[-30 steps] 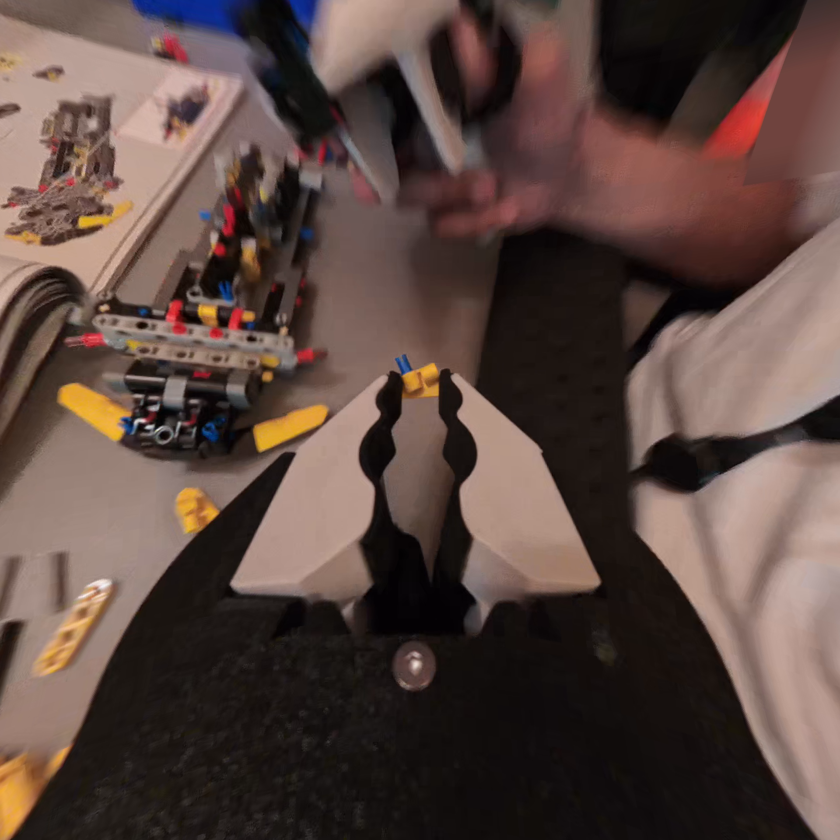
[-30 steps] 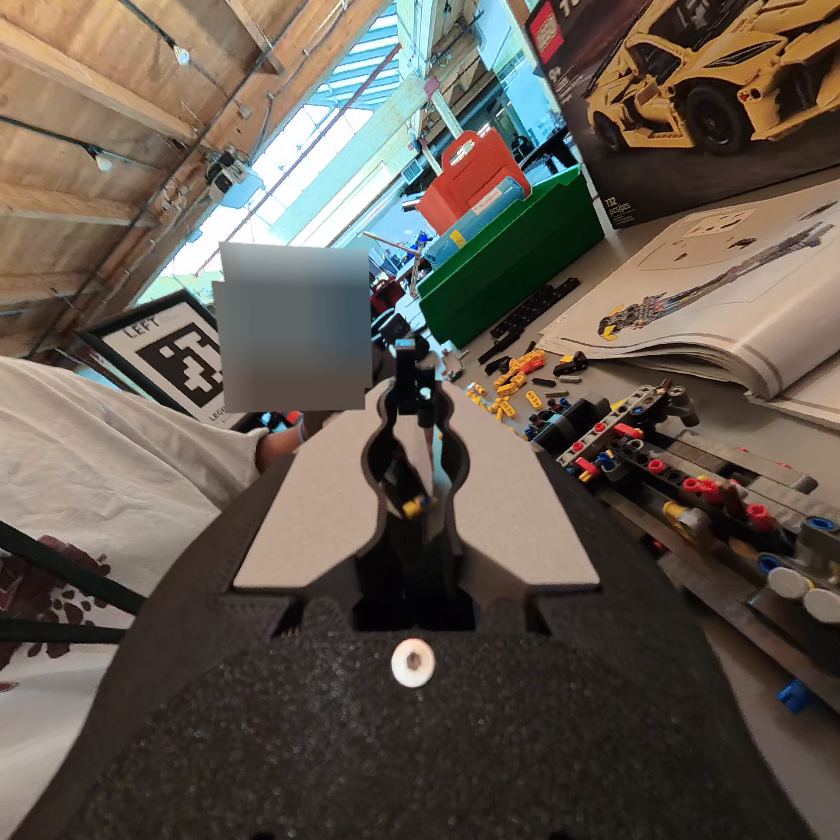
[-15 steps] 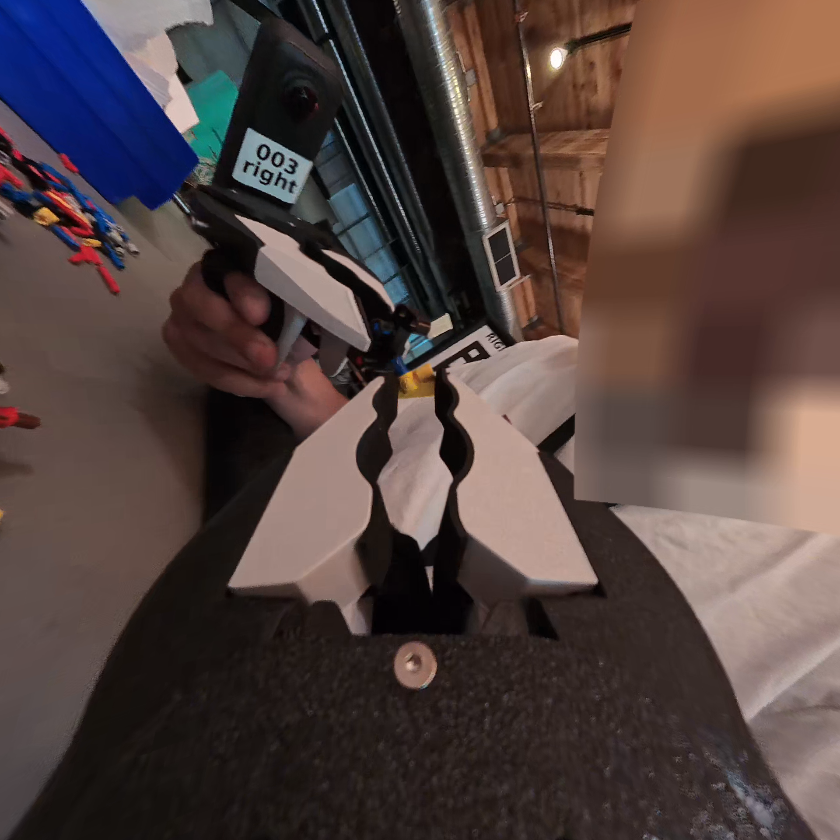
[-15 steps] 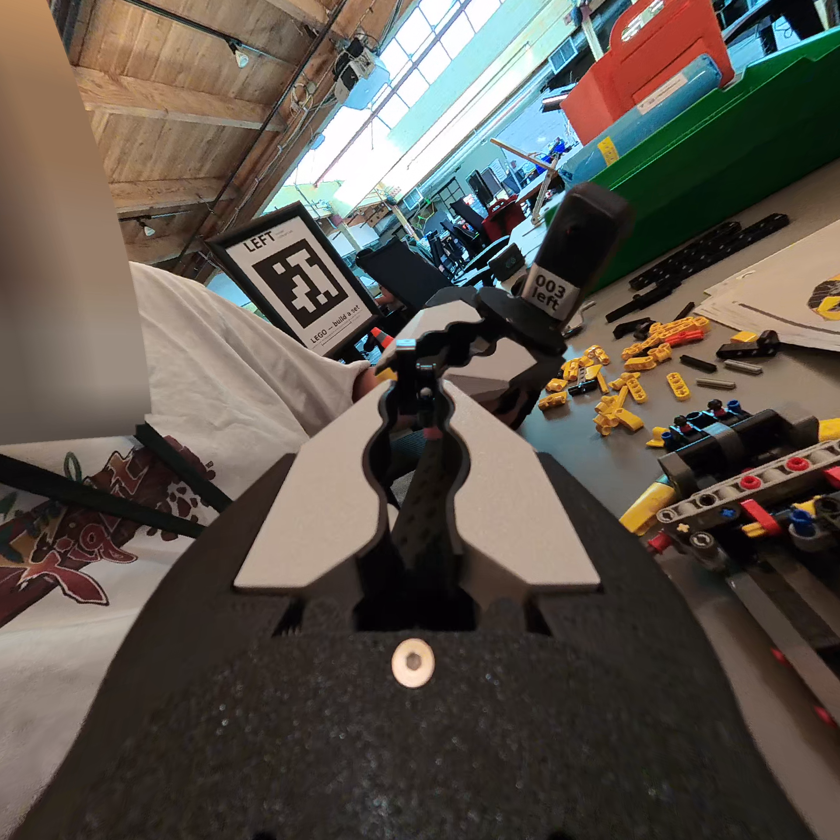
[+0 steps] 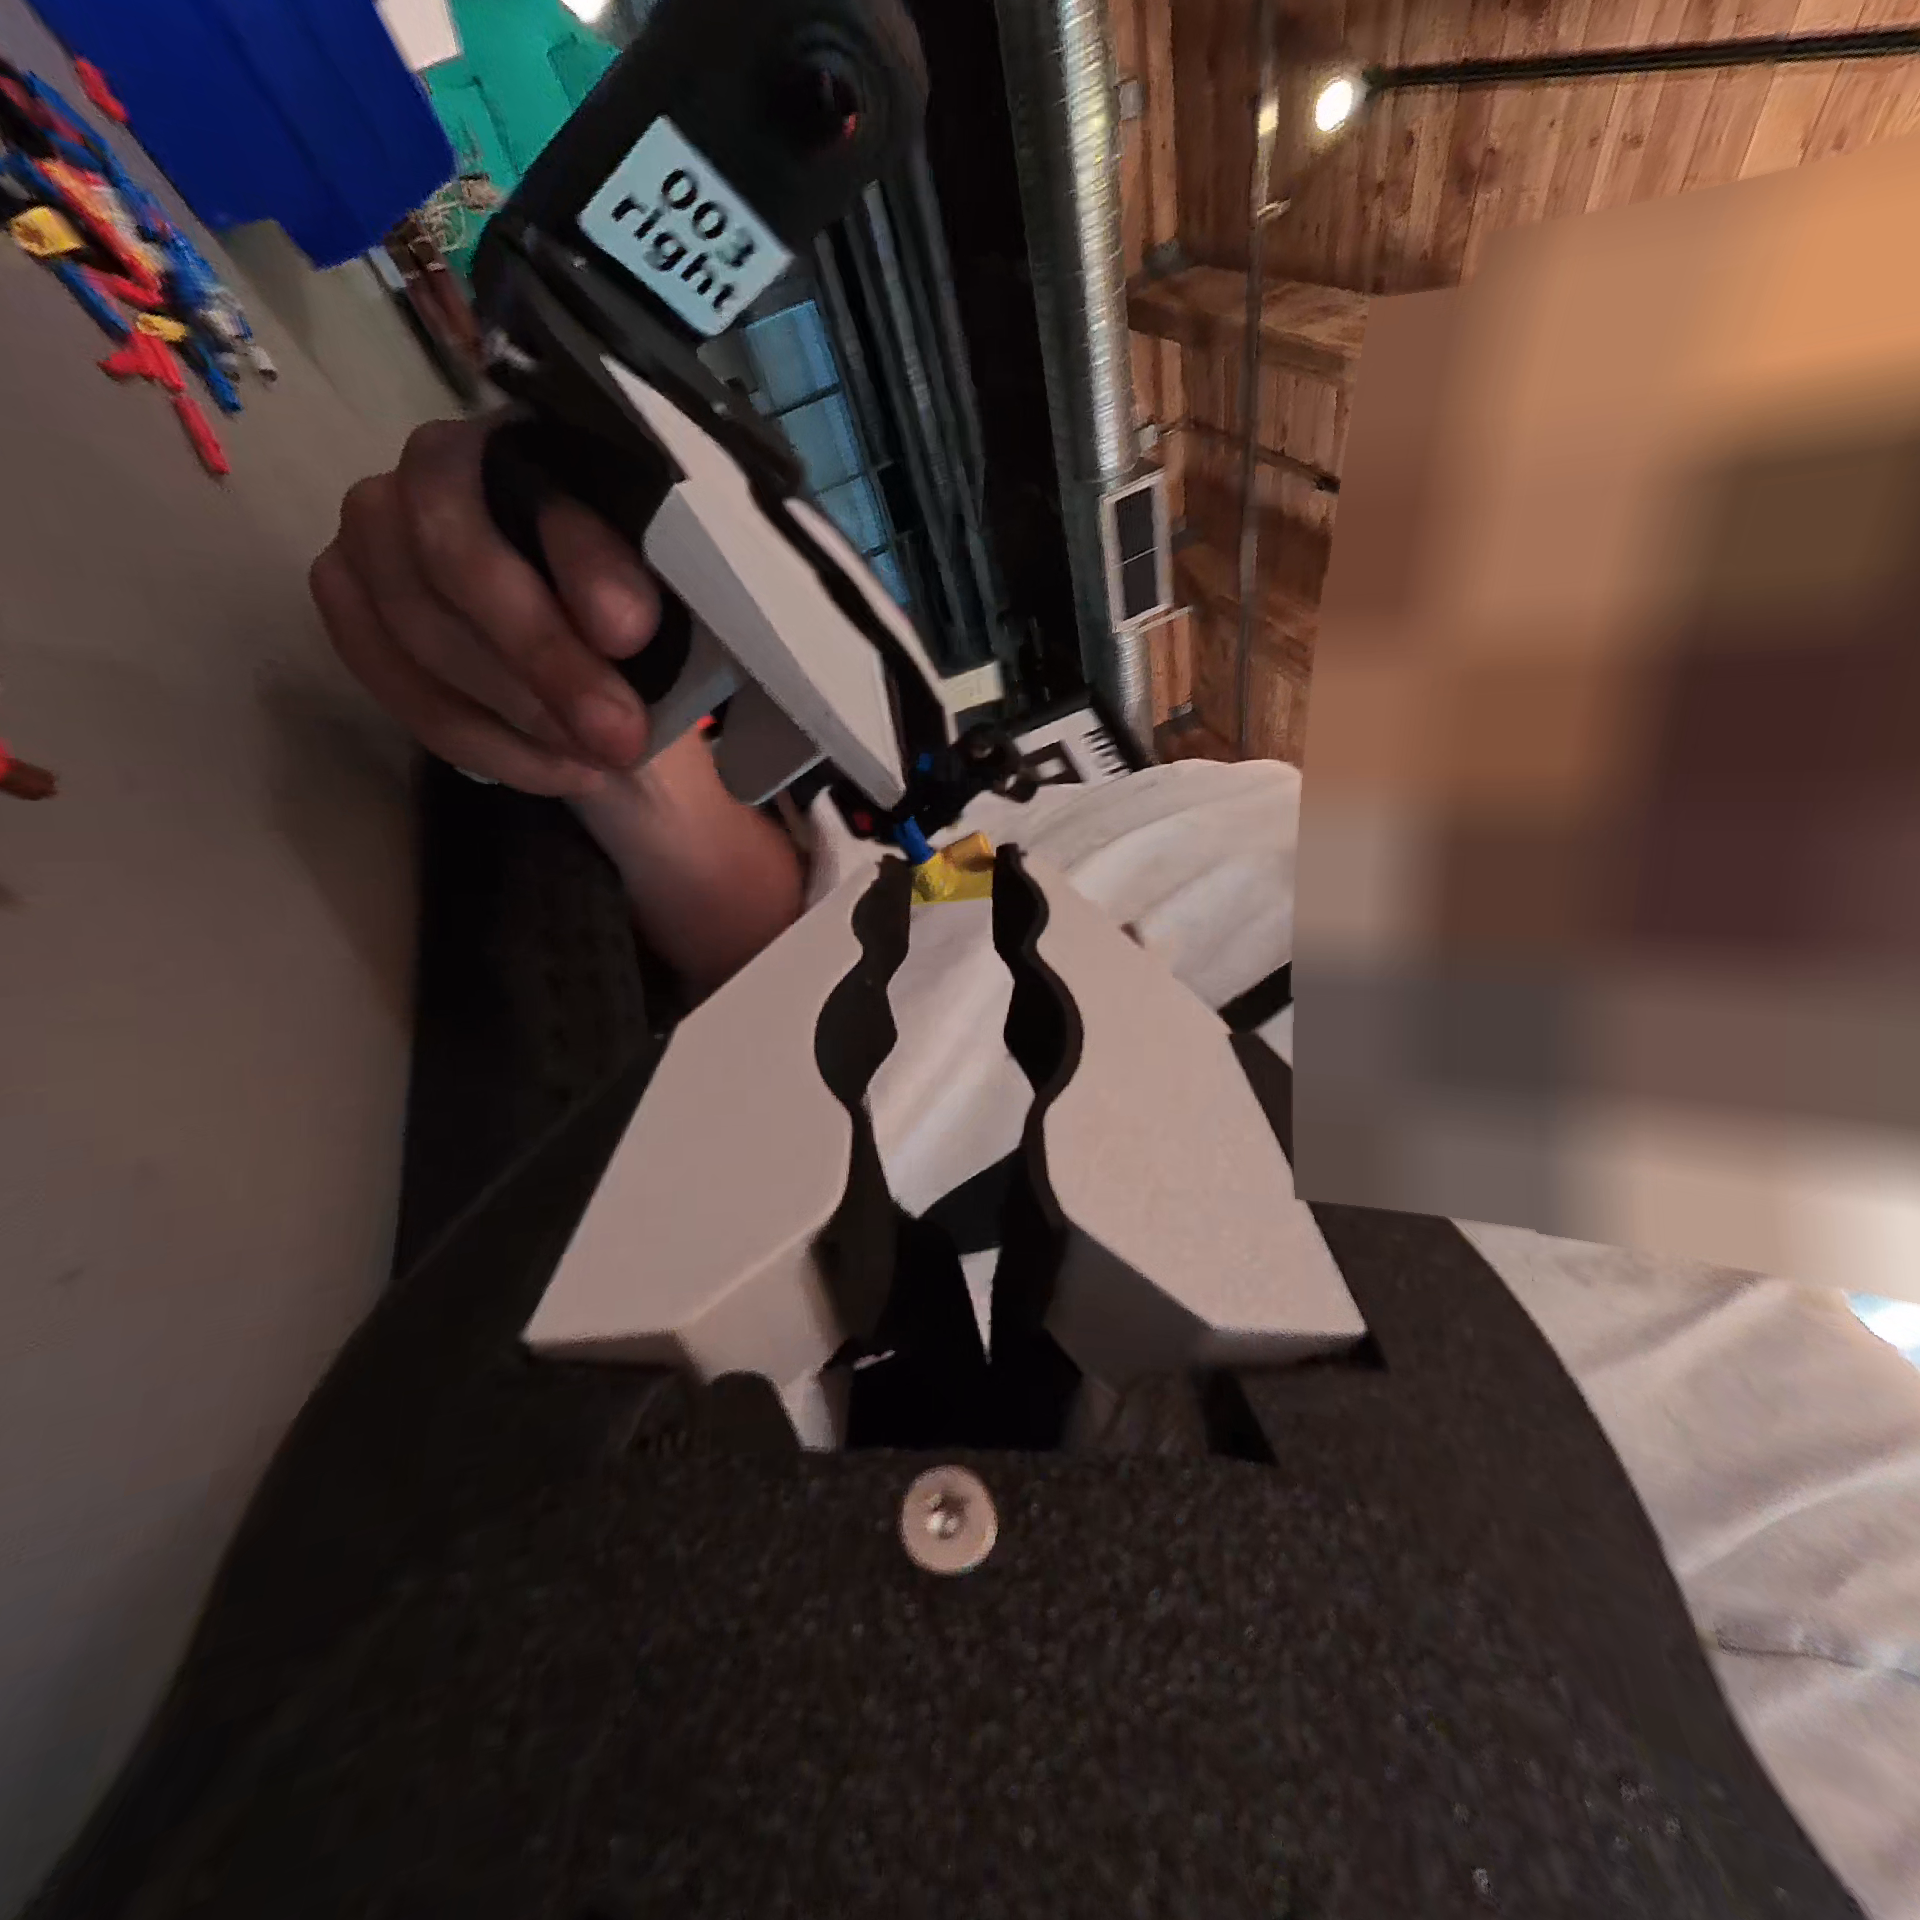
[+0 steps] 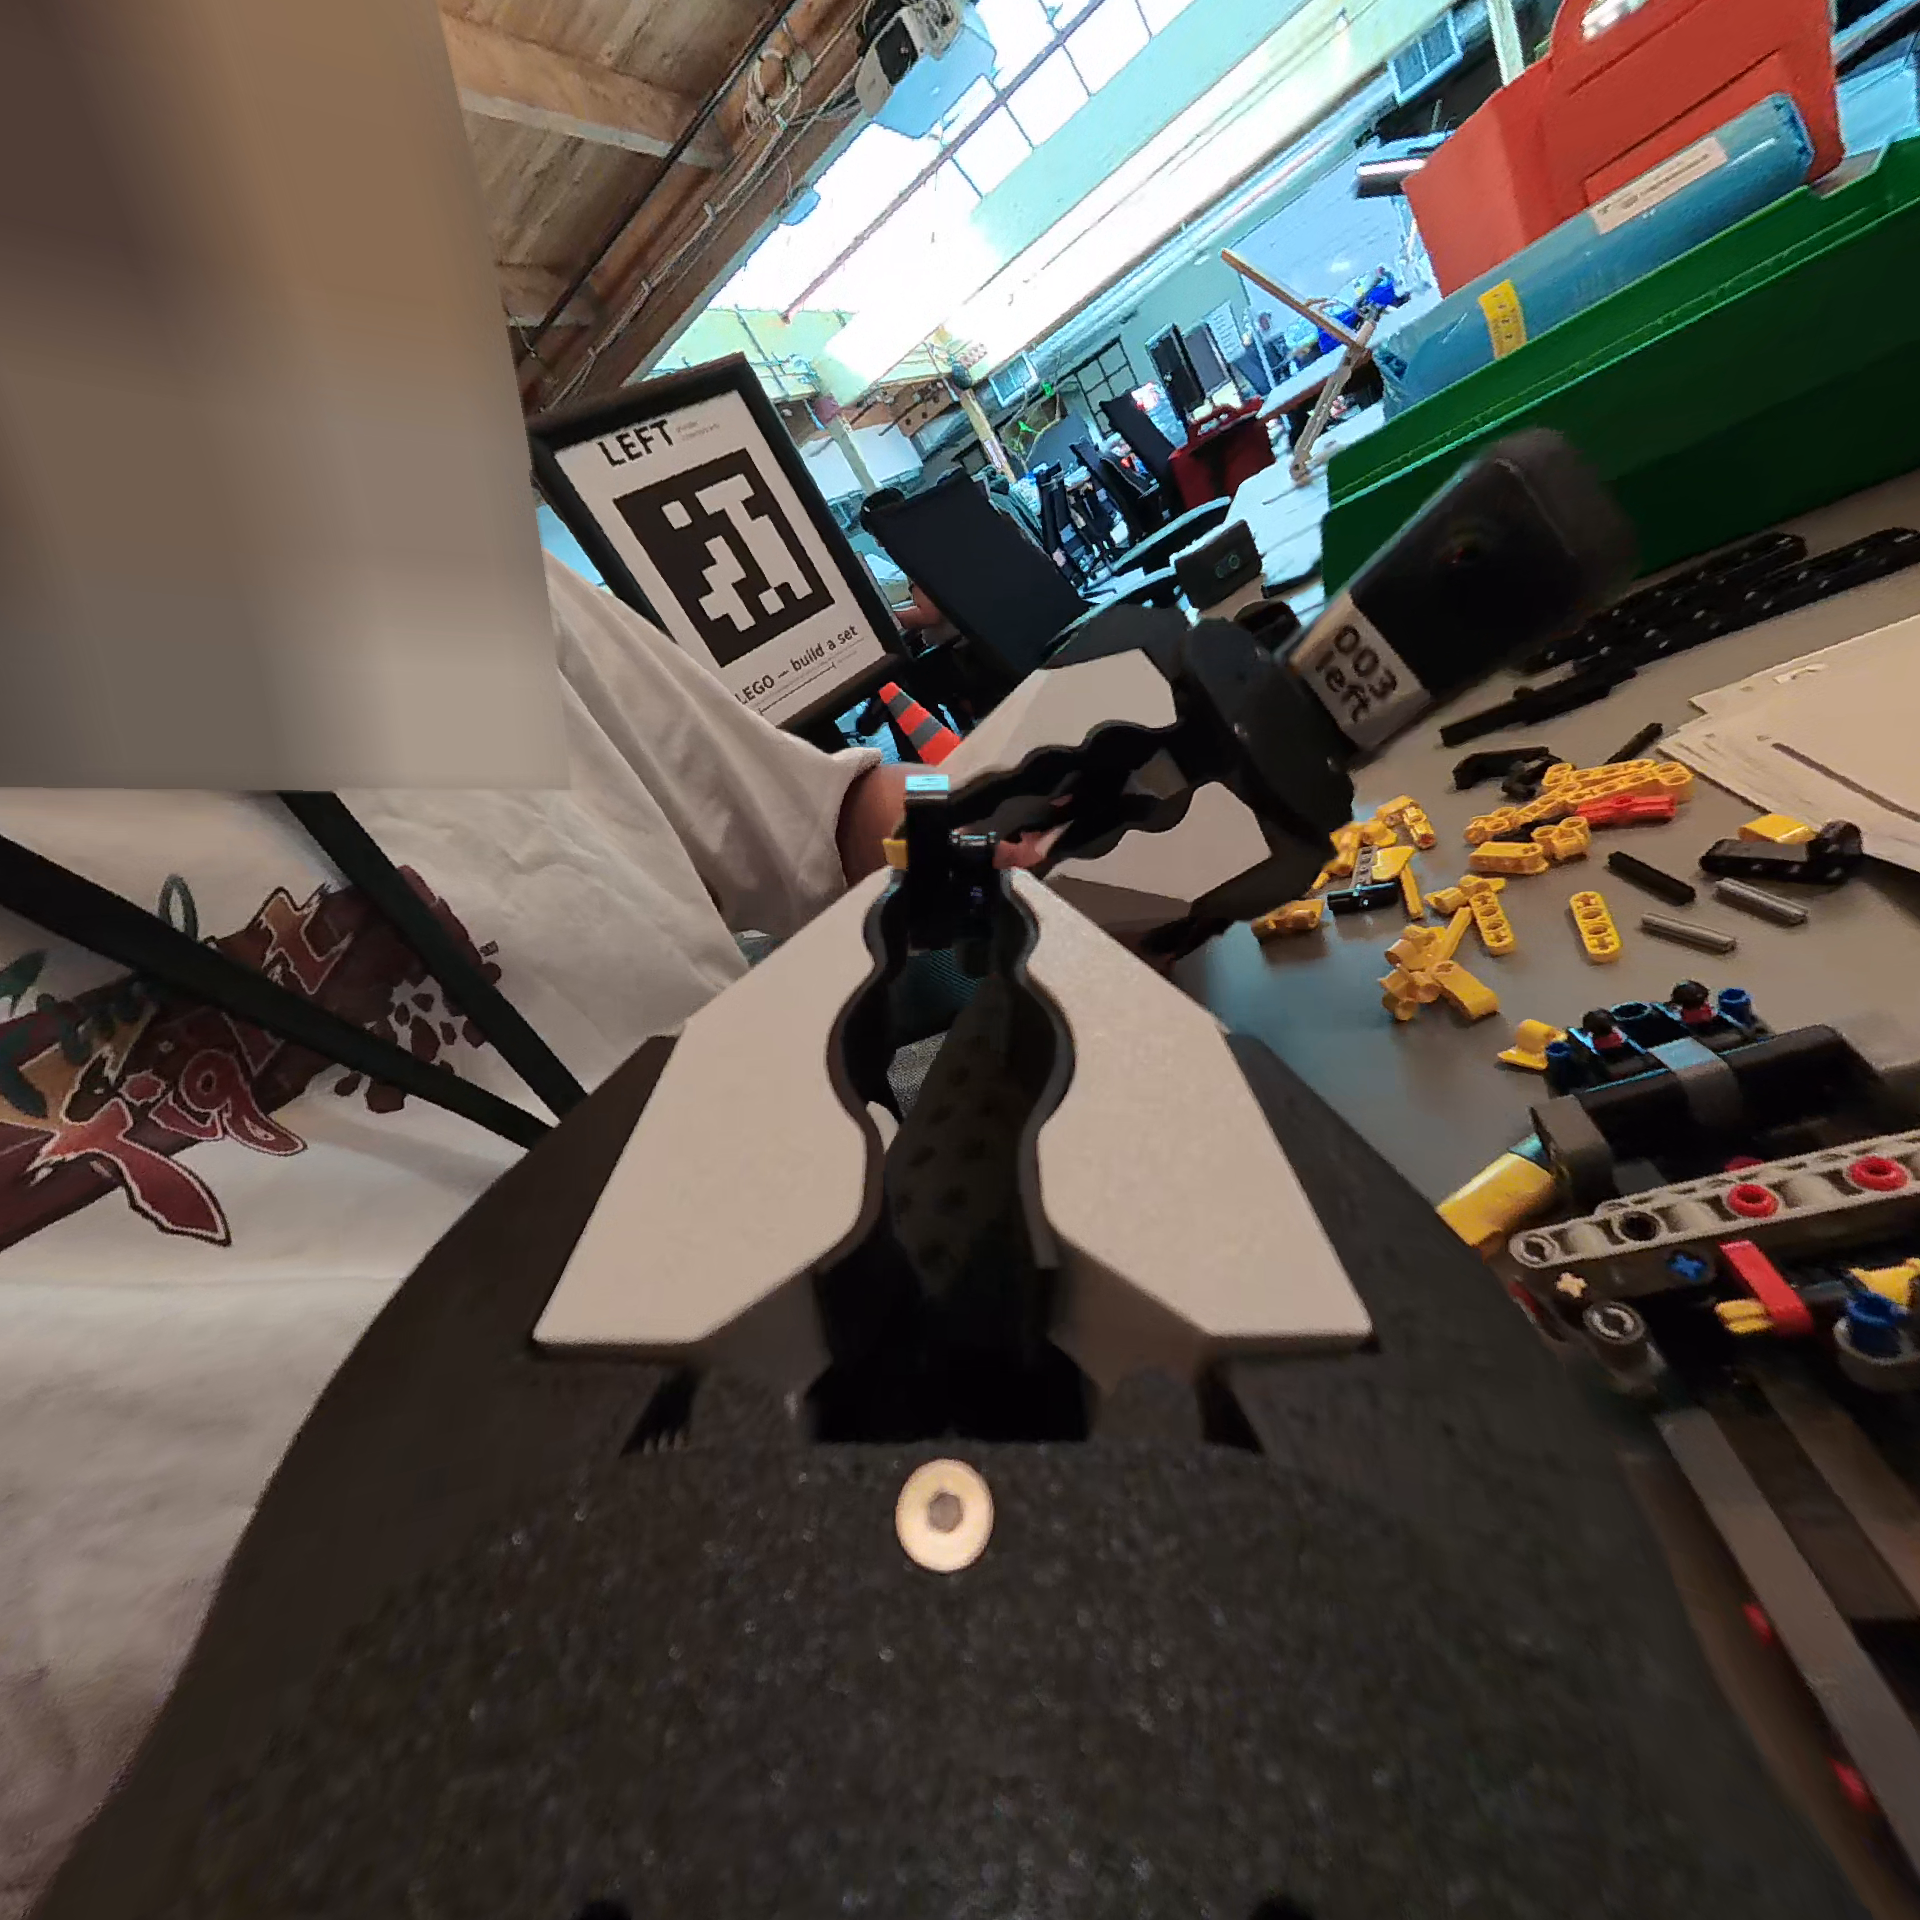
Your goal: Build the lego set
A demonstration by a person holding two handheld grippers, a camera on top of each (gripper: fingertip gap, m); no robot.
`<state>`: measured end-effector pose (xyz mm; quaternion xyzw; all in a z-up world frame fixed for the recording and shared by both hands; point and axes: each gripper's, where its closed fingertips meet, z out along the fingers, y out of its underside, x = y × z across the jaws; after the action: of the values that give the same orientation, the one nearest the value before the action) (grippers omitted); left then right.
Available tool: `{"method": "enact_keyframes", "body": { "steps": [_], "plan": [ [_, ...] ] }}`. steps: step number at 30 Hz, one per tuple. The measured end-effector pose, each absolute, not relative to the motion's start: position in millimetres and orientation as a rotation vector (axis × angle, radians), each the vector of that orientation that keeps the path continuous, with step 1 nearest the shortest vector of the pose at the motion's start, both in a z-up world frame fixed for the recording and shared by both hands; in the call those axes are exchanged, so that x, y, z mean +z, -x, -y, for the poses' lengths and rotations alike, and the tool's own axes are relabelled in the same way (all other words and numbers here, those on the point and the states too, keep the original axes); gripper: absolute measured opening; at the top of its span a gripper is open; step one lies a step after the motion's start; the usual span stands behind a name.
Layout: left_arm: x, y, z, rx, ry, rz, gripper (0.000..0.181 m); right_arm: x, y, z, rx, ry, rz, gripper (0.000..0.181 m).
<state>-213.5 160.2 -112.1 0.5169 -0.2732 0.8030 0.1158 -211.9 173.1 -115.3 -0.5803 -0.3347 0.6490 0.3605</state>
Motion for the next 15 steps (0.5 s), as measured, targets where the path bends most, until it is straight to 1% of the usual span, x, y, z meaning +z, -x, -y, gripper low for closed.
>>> {"method": "enact_keyframes", "body": {
  "steps": [1,4,7,9,13,15],
  "plan": [
    [-120.3,213.1,-159.3,2.307,-1.59,0.867,0.015,-118.0,210.9,-175.9,1.66,1.517,0.851,0.014],
    [-162.2,216.4,-157.2,2.032,-1.937,1.255,0.014,-128.2,203.9,-190.8,1.564,1.594,0.792,0.014],
    [-213.0,230.3,-173.1,1.515,-2.292,1.785,0.015,-138.9,199.8,-204.1,1.488,1.668,0.736,0.014],
    [-227.9,235.8,-190.4,1.223,-2.436,2.039,0.015,-141.8,200.2,-207.7,1.471,1.688,0.722,0.014],
    [-245.5,240.4,-203.8,0.794,-2.46,2.412,0.015,-144.7,202.0,-206.7,1.482,1.704,0.714,0.014],
    [-251.2,237.1,-202.7,0.736,-2.438,2.492,0.015,-144.2,201.2,-205.6,1.493,1.704,0.704,0.014]
  ]
}}
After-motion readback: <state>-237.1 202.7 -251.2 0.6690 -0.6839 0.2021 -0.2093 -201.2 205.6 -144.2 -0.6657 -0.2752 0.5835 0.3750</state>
